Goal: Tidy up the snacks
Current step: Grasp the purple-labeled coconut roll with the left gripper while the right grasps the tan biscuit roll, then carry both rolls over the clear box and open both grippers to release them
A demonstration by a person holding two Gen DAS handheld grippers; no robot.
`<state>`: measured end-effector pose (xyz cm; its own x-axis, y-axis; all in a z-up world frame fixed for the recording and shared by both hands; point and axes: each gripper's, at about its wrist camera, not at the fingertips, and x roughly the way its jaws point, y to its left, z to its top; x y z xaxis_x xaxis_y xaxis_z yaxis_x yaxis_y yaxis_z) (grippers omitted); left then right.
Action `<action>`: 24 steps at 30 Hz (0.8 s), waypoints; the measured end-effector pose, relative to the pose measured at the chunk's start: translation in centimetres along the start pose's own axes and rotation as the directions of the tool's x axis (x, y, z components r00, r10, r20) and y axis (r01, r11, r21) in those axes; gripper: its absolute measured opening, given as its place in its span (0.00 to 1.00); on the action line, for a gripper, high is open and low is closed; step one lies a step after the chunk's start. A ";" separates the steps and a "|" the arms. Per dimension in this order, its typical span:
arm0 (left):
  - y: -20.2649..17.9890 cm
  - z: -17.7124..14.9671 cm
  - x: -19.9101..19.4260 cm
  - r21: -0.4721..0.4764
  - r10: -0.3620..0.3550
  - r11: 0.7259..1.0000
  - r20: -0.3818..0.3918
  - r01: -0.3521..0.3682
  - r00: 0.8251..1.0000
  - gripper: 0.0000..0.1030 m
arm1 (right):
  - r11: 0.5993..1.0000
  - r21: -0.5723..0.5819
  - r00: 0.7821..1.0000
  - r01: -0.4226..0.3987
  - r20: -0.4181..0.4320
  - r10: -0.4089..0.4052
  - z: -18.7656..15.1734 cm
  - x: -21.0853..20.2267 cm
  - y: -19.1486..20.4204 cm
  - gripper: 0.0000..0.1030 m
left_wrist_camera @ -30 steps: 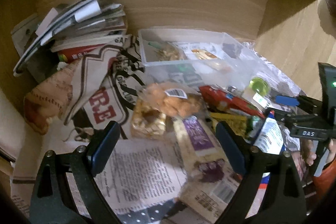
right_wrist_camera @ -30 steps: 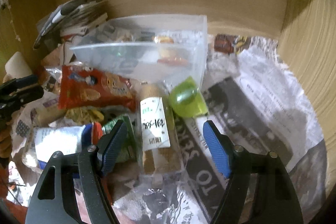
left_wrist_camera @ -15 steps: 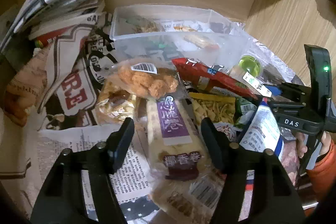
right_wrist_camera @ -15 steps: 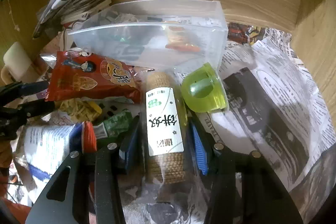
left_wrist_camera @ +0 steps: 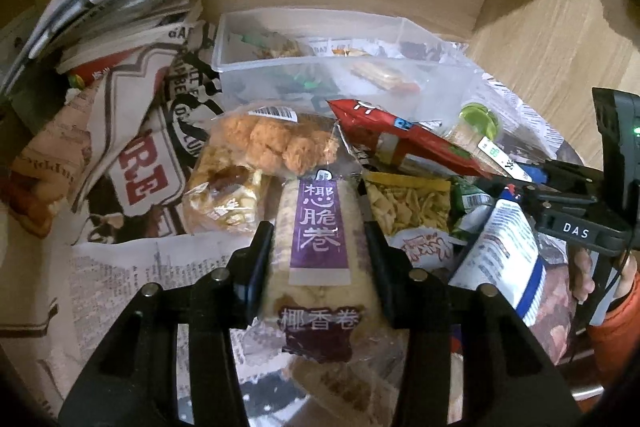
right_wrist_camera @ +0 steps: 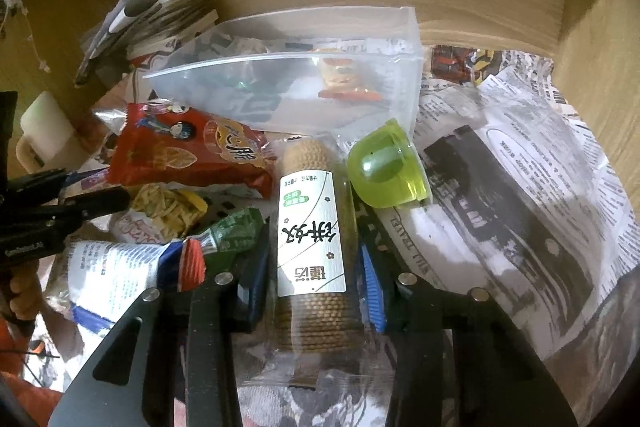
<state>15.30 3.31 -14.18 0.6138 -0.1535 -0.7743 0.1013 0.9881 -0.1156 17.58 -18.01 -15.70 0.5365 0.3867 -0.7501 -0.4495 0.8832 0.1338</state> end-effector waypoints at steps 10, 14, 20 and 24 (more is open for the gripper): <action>-0.1 -0.4 -3.9 -0.019 0.004 1.000 0.070 -0.003 0.998 0.44 | 1.000 0.015 0.994 0.016 0.105 -0.018 0.1 -4.1 -0.1 0.35; -0.4 -0.1 -5.6 -0.021 0.018 1.000 0.121 -0.015 0.992 0.44 | 1.000 0.017 0.989 0.018 0.144 -0.020 0.4 -5.3 -0.2 0.35; -0.3 1.3 -7.3 -0.030 0.029 0.999 0.189 -0.024 0.981 0.44 | 1.000 0.008 0.981 0.008 0.192 -0.010 1.7 -6.5 0.4 0.35; -0.3 2.5 -7.5 -0.033 0.030 0.999 0.217 -0.023 0.976 0.44 | 1.000 0.002 0.975 0.002 0.220 -0.002 3.1 -6.8 0.7 0.35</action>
<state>12.63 4.17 -6.77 0.7715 -0.1223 -0.6243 0.0611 0.9911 -0.1186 15.83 -19.16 -8.51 0.6817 0.4334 -0.5895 -0.4472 0.8845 0.1332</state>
